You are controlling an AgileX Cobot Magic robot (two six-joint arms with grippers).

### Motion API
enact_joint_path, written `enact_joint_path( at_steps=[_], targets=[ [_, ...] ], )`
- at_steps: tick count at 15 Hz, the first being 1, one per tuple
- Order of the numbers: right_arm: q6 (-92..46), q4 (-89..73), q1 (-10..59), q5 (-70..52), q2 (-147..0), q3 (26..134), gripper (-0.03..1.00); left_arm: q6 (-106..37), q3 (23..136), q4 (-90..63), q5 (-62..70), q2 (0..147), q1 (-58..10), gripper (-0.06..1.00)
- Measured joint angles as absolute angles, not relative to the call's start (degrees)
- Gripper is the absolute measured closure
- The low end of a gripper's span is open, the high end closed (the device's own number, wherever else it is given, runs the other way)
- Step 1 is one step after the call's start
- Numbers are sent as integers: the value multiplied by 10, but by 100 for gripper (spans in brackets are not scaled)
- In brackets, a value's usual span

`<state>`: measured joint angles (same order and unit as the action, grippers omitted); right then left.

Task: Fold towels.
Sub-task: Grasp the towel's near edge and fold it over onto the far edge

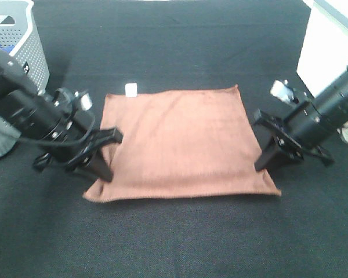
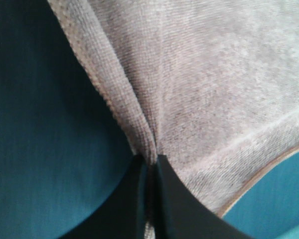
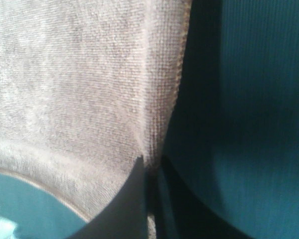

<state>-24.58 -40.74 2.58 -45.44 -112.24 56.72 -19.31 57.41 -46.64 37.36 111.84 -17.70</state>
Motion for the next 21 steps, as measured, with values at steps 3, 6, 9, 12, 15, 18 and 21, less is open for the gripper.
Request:
enact_joint_path(
  at_steps=[3, 6, 9, 12, 15, 18, 21],
  targets=[
    [-249, -416, 27, -441, -1083, 501, 97, -191, 492, -461, 335, 1066, -207, 93],
    [-295, -447, 27, -427, -1074, 504, 97, -191, 481, -463, 267, 1032, -213, 93],
    [-319, -466, 27, -411, -1078, 590, 97, -191, 515, -462, 206, 1029, -213, 93],
    [-316, -465, 27, -421, -1131, 711, 97, -191, 581, -435, 164, 1032, -210, 93],
    [-295, -454, 27, -434, -1184, 793, 97, -190, 640, -424, 170, 1066, -180, 93],
    [-260, -430, 27, -453, -1261, 902, 97, -190, 747, -416, 225, 1171, -141, 93],
    [-247, -410, 28, -451, -1319, 964, 97, -189, 851, -411, 260, 1256, -140, 93]
  ],
)
